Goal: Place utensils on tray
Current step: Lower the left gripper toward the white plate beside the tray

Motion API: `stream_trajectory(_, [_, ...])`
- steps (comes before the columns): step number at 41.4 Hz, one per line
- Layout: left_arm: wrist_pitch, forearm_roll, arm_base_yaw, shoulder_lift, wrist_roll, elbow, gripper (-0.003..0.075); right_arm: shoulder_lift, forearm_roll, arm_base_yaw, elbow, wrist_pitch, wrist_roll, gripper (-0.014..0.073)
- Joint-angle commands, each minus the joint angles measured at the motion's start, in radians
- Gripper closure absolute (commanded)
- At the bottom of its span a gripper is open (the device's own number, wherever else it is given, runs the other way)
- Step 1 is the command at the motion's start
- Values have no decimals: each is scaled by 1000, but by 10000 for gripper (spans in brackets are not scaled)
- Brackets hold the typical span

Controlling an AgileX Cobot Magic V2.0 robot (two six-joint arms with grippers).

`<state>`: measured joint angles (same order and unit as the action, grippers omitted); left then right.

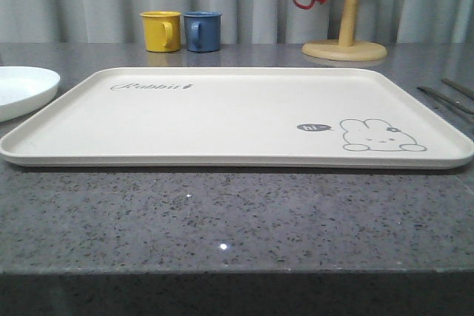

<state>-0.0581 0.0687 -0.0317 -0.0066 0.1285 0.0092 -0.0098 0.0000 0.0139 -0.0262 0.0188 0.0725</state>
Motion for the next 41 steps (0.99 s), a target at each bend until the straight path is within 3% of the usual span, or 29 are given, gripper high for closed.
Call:
stream_trajectory(1, [83, 2, -5, -22, -3, -3, 738, -17, -13, -8, 0, -75, -2, 662])
stream_trajectory(19, [83, 2, -5, -22, -3, -3, 738, -17, -13, -8, 0, -75, -2, 662])
stream_trajectory(32, [158, 4, -5, -22, -3, -3, 738, -17, -12, -8, 5, -122, -2, 662])
stream_trajectory(37, [225, 6, -5, -22, -3, -36, 738, -17, 0, -7, 70, -91, -2, 662])
stream_trajectory(41, [178, 6, -5, -20, -3, -125, 738, -17, 0, -7, 174, 4, -2, 662])
